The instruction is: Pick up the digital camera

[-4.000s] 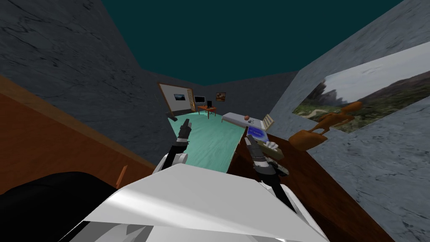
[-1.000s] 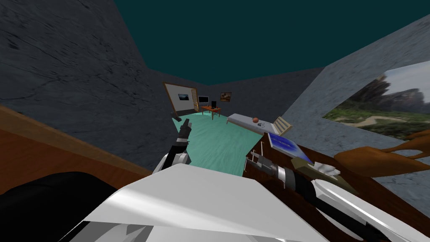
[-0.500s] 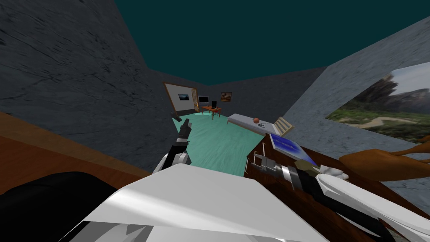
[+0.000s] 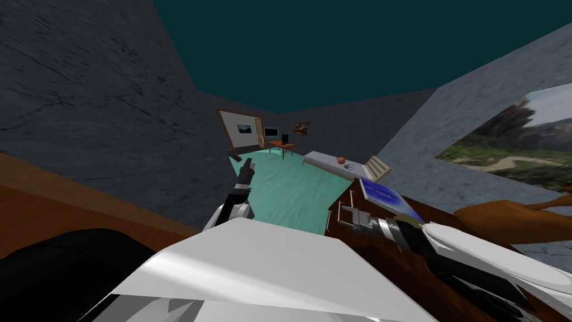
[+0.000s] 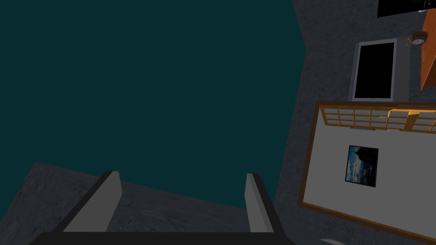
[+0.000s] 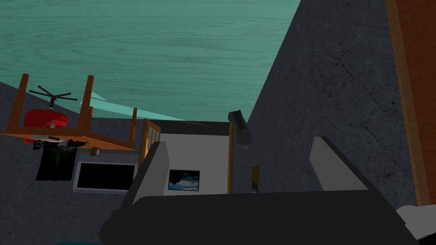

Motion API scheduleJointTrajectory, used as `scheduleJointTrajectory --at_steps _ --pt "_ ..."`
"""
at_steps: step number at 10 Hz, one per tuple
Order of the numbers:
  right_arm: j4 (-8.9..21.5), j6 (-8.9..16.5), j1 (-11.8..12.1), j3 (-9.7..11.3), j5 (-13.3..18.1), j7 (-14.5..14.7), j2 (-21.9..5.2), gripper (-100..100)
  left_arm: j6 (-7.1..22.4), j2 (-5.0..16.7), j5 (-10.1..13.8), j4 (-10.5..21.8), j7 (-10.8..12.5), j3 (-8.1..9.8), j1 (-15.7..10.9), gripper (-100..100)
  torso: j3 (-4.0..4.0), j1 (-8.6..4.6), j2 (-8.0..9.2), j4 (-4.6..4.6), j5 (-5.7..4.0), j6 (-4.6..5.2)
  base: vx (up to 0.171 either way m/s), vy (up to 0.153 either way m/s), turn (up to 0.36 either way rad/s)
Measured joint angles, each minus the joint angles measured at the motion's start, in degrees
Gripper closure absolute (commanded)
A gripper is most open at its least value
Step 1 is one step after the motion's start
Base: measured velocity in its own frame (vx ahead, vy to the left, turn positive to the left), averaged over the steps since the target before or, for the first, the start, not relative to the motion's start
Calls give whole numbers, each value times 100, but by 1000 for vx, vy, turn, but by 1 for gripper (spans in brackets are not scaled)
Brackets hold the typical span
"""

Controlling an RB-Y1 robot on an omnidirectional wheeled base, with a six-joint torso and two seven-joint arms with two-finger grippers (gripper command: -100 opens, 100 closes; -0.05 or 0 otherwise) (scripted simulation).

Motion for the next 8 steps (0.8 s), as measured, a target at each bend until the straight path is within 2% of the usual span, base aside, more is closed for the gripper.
scheduleJointTrajectory --at_steps 2,3,5,7,8 --pt "142 -49 89 -60 167 69 -313 -100 0 0 0 0 0 0 0 0 1 -3 2 0 -1 0 -2 -18 3" --pt "196 -56 198 -162 261 77 -508 -100 0 0 0 0 0 0 0 0 2 -6 4 1 -1 0 -8 -23 4" --pt "382 -116 236 -202 412 134 -804 -100 0 0 0 0 0 0 0 0 5 -10 8 2 -2 0 -16 -29 2" --pt "489 -47 20 85 594 155 -1094 -100 0 0 0 0 0 0 0 0 6 -13 11 2 -3 0 -26 -38 2" --pt "514 -34 112 18 656 167 -1172 -100 0 0 0 0 0 0 0 0 8 -13 13 3 -4 1 -11 -23 -1"
